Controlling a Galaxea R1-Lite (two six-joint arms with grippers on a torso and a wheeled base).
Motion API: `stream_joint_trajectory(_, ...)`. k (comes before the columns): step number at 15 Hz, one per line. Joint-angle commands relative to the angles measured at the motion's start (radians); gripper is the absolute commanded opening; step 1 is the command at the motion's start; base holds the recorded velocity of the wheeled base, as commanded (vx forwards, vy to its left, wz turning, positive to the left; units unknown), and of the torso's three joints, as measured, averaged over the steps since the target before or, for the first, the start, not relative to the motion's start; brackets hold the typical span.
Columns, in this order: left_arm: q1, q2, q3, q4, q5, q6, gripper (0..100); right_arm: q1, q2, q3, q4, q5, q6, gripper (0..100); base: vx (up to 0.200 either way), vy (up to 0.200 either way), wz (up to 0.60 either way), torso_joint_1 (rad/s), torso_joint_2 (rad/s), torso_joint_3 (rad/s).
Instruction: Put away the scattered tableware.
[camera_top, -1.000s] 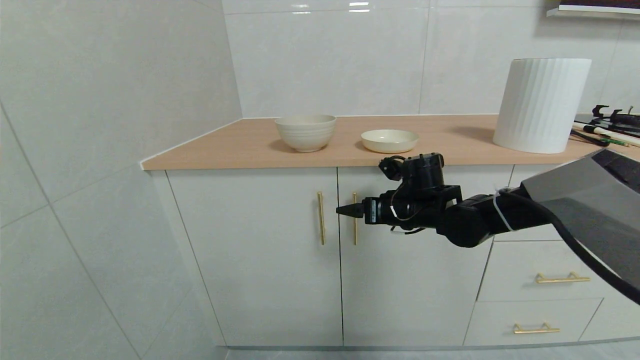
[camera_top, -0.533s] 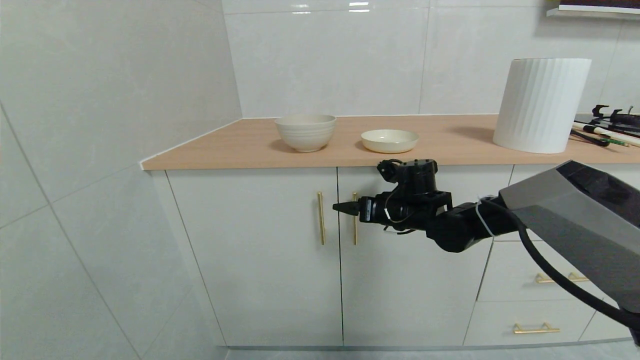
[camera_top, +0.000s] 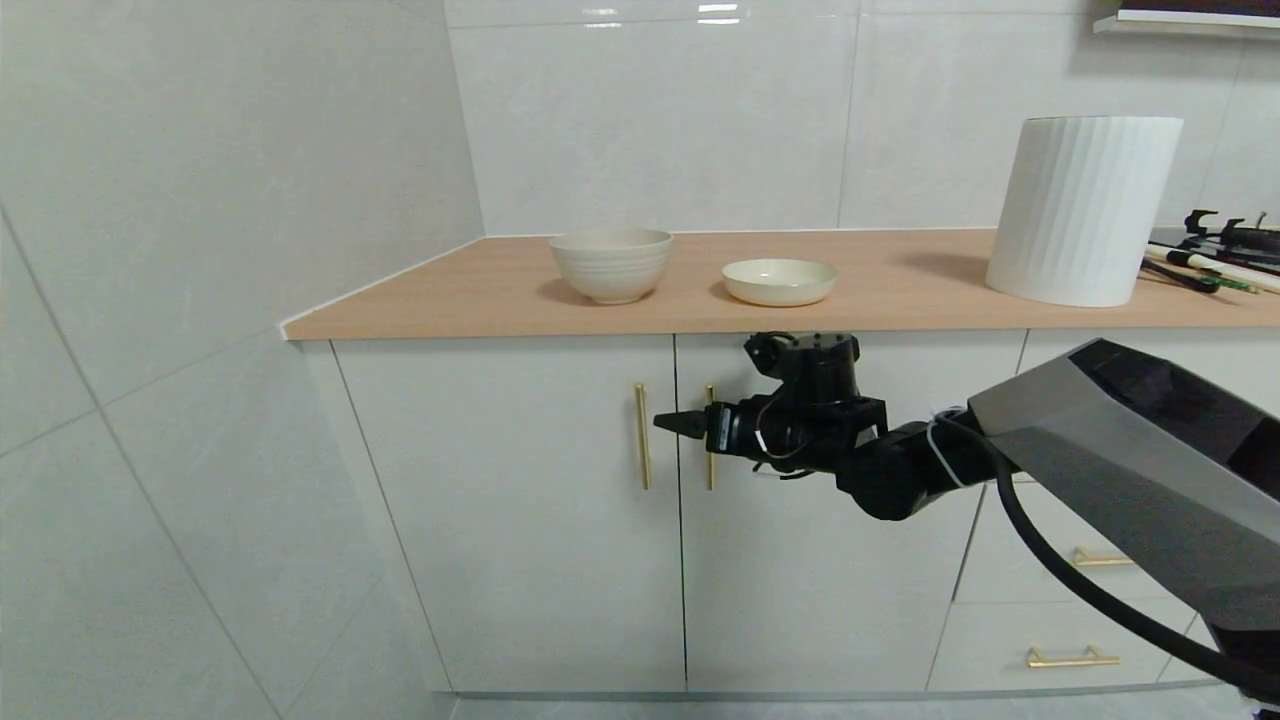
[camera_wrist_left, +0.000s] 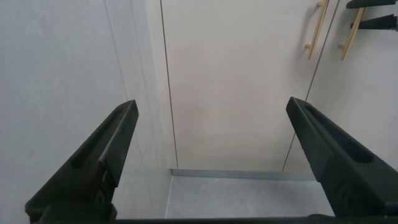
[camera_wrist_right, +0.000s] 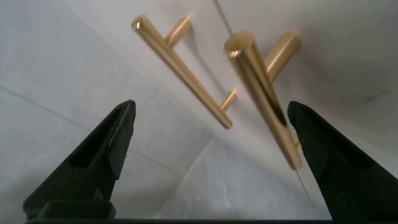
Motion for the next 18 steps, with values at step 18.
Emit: stream_joint_trajectory(18,0.001,0.0,0.0,-0.001,0.001,0.0,100,0.028,-0.078,0.115,-0.011,0.076,0.035,100,0.0,0.0,0.0,0.0,0.0,0.0)
